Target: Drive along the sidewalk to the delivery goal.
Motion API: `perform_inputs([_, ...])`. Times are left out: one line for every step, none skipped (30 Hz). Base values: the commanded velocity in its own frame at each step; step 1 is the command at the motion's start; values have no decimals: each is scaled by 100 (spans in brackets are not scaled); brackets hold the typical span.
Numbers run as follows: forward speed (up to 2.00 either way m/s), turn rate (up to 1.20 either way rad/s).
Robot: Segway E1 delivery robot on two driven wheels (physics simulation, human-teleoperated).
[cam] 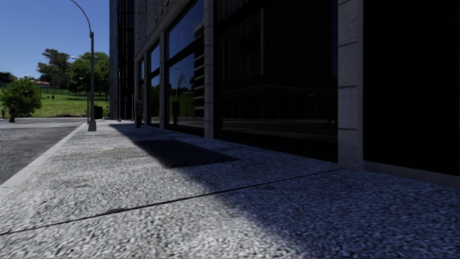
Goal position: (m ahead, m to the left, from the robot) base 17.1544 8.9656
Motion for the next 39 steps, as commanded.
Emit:
perform_inputs([105, 46])
perform_inputs([105, 46])
perform_inputs([105, 46])
perform_inputs([106, 46])
perform_inputs([107, 46])
perform_inputs([108, 46])
perform_inputs([108, 46])
perform_inputs([108, 46])
perform_inputs([108, 46])
perform_inputs([109, 46])
perform_inputs([110, 46])
perform_inputs([110, 46])
perform_inputs([110, 46])
perform_inputs([110, 46])
perform_inputs([110, 46])
perform_inputs([110, 46])
perform_inputs([110, 46])
perform_inputs([111, 46])
perform_inputs([111, 46])
perform_inputs([112, 46])
perform_inputs([113, 46])
perform_inputs([113, 46])
perform_inputs([114, 46])
perform_inputs([115, 46])
perform_inputs([116, 46])
perform_inputs([116, 42])
perform_inputs([116, 42])
perform_inputs([116, 41])
perform_inputs([116, 40])
perform_inputs([116, 40])
perform_inputs([117, 40])
perform_inputs([117, 40])
perform_inputs([118, 40])
perform_inputs([119, 40])
perform_inputs([120, 40])
perform_inputs([121, 40])
perform_inputs([122, 40])
perform_inputs([122, 40])
perform_inputs([122, 40])
